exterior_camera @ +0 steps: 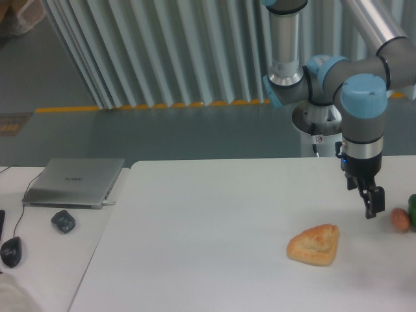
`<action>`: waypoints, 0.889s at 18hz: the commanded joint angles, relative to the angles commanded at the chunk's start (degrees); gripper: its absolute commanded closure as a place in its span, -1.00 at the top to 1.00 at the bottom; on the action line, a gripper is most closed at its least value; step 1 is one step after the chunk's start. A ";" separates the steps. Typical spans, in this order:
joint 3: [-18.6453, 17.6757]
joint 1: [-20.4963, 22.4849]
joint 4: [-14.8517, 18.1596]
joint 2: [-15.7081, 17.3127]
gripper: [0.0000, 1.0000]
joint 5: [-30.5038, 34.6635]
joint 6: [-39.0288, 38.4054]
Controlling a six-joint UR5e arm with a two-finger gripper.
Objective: Place the triangular bread in the basket
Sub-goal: 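Move the open gripper down toward the triangular bread roll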
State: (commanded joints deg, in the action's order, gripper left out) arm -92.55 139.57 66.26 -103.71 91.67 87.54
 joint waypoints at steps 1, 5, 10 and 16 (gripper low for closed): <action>0.00 0.00 0.27 0.00 1.00 0.09 -0.09; 0.26 -0.52 0.36 0.35 1.00 0.44 -7.09; -0.26 -0.35 0.09 0.44 1.00 0.26 -8.17; -0.70 -2.01 0.01 0.18 1.00 -0.26 -13.69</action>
State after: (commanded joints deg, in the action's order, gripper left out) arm -93.25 137.56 66.27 -103.53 91.41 73.85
